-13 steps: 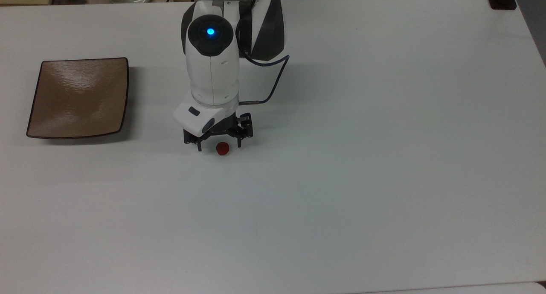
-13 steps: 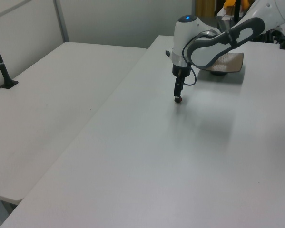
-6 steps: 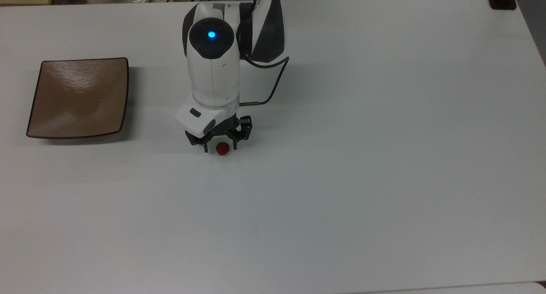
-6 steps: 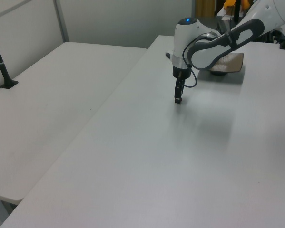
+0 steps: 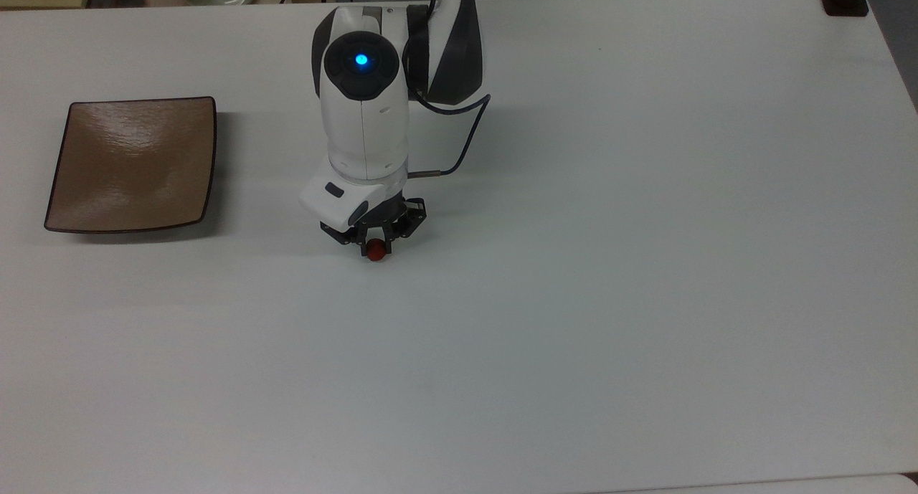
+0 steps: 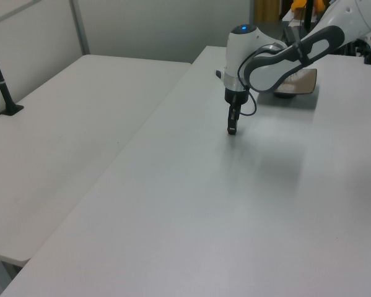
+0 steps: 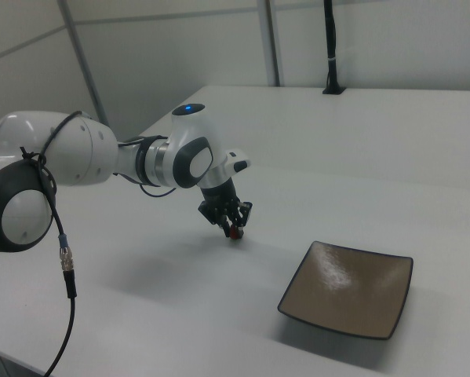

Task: Strawberries on a ceramic plate
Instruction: 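Close the gripper on the strawberry, then lift the strawberry and carry it over the brown ceramic plate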

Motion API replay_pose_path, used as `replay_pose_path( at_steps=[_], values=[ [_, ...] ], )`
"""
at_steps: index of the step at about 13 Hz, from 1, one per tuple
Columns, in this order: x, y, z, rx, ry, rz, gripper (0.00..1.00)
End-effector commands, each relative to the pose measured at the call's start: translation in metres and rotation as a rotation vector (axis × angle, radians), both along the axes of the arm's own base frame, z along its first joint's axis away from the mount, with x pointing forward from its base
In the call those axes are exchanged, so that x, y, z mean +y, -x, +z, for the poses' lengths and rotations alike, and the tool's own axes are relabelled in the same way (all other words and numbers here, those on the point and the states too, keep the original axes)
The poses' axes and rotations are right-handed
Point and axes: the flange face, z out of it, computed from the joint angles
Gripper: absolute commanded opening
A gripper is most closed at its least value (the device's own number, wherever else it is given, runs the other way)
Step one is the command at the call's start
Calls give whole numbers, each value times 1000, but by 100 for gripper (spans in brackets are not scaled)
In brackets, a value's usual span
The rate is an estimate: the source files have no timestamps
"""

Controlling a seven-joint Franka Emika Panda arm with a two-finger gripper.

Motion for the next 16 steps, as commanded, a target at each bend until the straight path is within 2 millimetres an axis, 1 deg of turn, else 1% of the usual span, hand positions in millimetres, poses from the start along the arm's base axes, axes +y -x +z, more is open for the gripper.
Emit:
replay_pose_path(
  at_steps=[1,3,4,6,7,8,10,14,16],
  values=[
    [1,2,3,-15,5,2,11],
    [-2,2,16,-29,3,-6,11],
    [-7,2,29,-42,-4,-19,11],
    [-12,9,50,-19,-4,-28,11],
    [-22,14,68,1,-3,-31,11],
    [-26,20,89,3,-5,-39,11],
    [-44,31,121,19,-4,-39,11],
    [-75,56,166,72,-32,35,12],
    [-96,65,182,81,-35,48,12]
  ],
)
